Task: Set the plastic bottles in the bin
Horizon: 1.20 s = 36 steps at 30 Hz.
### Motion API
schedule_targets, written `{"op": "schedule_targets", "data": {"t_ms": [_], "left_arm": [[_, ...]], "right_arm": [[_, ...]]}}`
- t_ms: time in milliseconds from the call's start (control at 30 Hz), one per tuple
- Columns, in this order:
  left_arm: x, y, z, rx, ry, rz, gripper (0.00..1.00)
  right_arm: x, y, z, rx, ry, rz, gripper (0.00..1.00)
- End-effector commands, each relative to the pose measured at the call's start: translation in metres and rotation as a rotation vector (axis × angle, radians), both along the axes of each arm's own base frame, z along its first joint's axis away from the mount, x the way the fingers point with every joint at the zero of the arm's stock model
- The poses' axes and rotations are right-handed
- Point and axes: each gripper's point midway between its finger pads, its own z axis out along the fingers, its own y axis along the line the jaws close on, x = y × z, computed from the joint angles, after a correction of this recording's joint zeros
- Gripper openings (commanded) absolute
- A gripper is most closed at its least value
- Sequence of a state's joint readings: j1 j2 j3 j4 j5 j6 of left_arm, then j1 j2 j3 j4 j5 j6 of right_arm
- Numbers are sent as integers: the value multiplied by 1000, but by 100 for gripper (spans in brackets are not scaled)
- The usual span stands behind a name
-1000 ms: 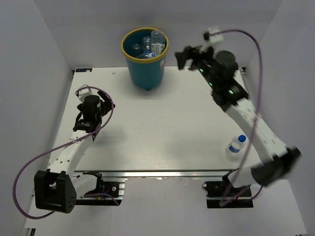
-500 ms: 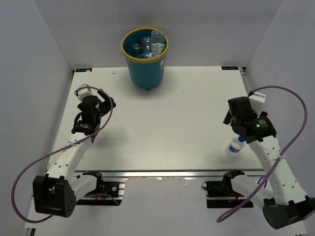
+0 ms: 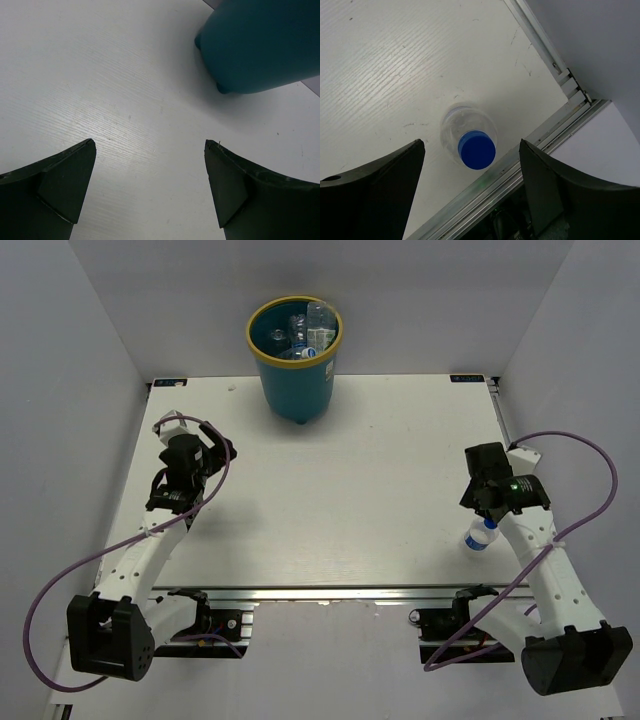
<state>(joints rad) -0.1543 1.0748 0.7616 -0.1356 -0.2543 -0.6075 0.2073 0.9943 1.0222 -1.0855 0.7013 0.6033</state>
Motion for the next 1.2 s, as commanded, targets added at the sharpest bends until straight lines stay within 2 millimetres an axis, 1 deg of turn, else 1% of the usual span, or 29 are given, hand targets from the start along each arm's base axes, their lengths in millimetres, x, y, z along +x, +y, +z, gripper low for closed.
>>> {"op": "schedule_targets", "data": {"t_ms": [0, 33, 100, 167, 300, 333, 367, 467, 500, 600, 633, 767, 933, 1000, 1067, 1100, 1133, 1167], "left_arm": [[1, -2, 11, -2, -13, -5, 98], [1, -2, 12, -5, -19, -4, 98], [0, -2, 14, -8, -30, -6, 98], [-1, -2, 13, -7, -26, -10, 98], [-3, -1, 19, -10, -40, -4, 98], [-4, -1, 20, -10, -42, -4, 98], [-5, 0, 20, -9, -42, -1, 98], [-7, 2, 22, -11, -54, 7, 98], [-8, 1, 23, -11, -58, 7, 98], [-9, 2, 24, -12, -57, 11, 98], [-9, 2, 26, -11, -60, 12, 98], [-11, 6, 25, -4, -60, 29, 98], [-12, 7, 27, -5, -67, 31, 98], [-13, 6, 29, -6, -70, 31, 98], [-13, 6, 28, -6, -70, 29, 98], [-12, 6, 28, -6, -70, 29, 98], [-12, 7, 28, -5, -70, 32, 98], [-12, 6, 28, -6, -69, 29, 98]], "right_arm": [[6, 5, -9, 62, -19, -17, 80], [6, 7, -12, 75, -9, -19, 80], [4, 5, -18, 69, 27, -42, 76], [0, 0, -18, 49, 36, -78, 75], [-2, -1, -21, 43, 69, -91, 72], [-4, -5, -20, 27, 76, -113, 72], [-12, -5, -22, 25, 113, -143, 72], [-15, -7, -22, 20, 130, -165, 71], [-19, -7, -25, 13, 163, -169, 72], [-28, -12, -22, -18, 198, -219, 69], [-28, -13, -21, -21, 194, -221, 63], [-23, -11, -23, -10, 189, -196, 52], [-21, -9, -25, -5, 199, -172, 41], [-19, -9, -24, -1, 180, -164, 34], [-17, -8, -22, 6, 165, -156, 22], [-17, -8, -18, 11, 145, -151, 17], [-16, -8, -16, 10, 136, -142, 9], [-14, -8, -11, 13, 106, -135, 6]]}}
